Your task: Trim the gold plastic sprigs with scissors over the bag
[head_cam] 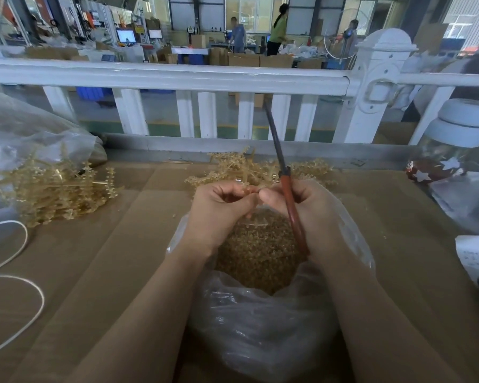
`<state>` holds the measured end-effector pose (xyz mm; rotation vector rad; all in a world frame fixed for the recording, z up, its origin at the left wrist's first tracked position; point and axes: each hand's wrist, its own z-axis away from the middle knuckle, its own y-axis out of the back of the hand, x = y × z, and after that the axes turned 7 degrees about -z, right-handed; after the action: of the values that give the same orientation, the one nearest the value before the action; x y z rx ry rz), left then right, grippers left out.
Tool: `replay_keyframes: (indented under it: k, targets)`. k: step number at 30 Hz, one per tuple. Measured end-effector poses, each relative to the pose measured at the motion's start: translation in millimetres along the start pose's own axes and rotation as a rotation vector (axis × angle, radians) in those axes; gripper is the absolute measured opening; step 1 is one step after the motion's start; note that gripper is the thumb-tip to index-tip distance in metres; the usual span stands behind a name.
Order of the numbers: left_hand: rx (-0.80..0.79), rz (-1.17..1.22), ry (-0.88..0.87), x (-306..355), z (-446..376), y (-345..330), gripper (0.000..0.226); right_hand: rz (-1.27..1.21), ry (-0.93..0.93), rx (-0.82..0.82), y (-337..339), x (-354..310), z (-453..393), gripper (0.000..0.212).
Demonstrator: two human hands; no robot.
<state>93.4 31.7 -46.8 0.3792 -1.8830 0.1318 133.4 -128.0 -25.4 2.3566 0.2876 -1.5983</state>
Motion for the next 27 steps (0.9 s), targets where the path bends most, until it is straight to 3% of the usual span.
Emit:
replay_keyframes:
  k: [3,4,12,18,22,27]
  targets:
    - [-0.028,0.048,0.048,1.8,1.2,0.2,0.006,-0.150,-0.106,0.032,-4.2,4.9,-2.8,0.006]
    - [-0.053,0.086,0.075,3.5,1.5,0.7,0.006,-0.186,-0.115,0.051,-4.1,5.8,-3.7,0.015]
    - [-0.062,0.473,0.242,10.5,-1.1,5.9,0.041,-0.408,-0.191,-0.051,7.5,12.5,-5.3,0.022]
    - [-0.052,0.586,0.249,12.3,-1.2,9.1,0.045,-0.503,-0.232,-0.055,11.1,11.3,-6.0,0.021]
    - [-0.084,0.628,0.215,12.3,-1.3,9.2,0.033,-0.521,-0.256,-0.066,11.0,7.0,-5.0,0.020]
    - [-0.147,0.653,0.167,12.0,-1.2,11.0,0.050,-0.528,-0.213,-0.111,10.4,6.1,-5.0,0.020]
